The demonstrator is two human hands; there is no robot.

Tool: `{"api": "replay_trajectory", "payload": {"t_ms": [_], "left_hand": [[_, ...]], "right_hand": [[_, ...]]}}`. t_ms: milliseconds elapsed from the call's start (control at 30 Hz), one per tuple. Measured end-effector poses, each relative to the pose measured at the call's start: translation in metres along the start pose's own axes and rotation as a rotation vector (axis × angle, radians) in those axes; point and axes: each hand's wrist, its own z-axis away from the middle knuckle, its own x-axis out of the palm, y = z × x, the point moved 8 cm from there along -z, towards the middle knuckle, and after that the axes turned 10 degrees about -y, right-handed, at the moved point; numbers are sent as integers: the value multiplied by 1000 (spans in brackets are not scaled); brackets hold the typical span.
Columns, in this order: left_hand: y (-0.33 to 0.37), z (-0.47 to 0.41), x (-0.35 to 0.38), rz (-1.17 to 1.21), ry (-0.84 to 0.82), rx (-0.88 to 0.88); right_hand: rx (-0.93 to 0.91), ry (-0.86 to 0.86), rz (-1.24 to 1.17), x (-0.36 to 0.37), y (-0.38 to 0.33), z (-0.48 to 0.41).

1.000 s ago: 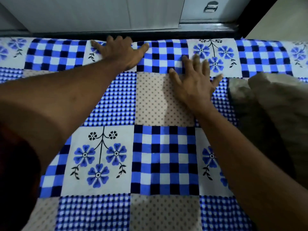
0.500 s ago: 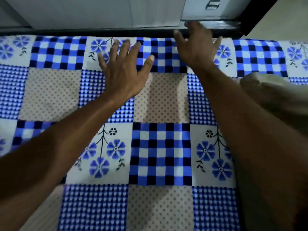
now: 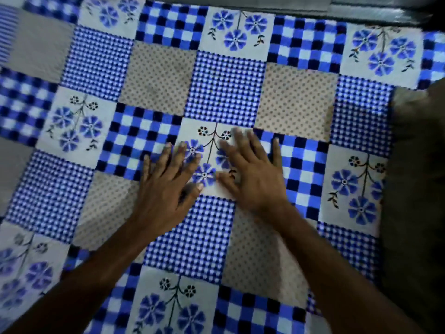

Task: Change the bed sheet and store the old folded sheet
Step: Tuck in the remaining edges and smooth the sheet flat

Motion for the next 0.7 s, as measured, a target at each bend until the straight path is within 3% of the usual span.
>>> {"api": "replay_trajectory", "payload": {"t_ms": [200, 300, 500, 700], "left_hand": [[-12, 4, 14, 59, -30, -20], [-21, -12, 11, 20, -29, -7], [-52, -49, -6, -29, -118, 6], [-132, 21, 4, 3, -96, -50]], "right_hand": [[80, -91, 61, -46, 57, -117], [157, -50, -58, -62, 40, -120], [100, 215, -156, -30, -82, 24], [102, 112, -205, 44, -170, 121]]}}
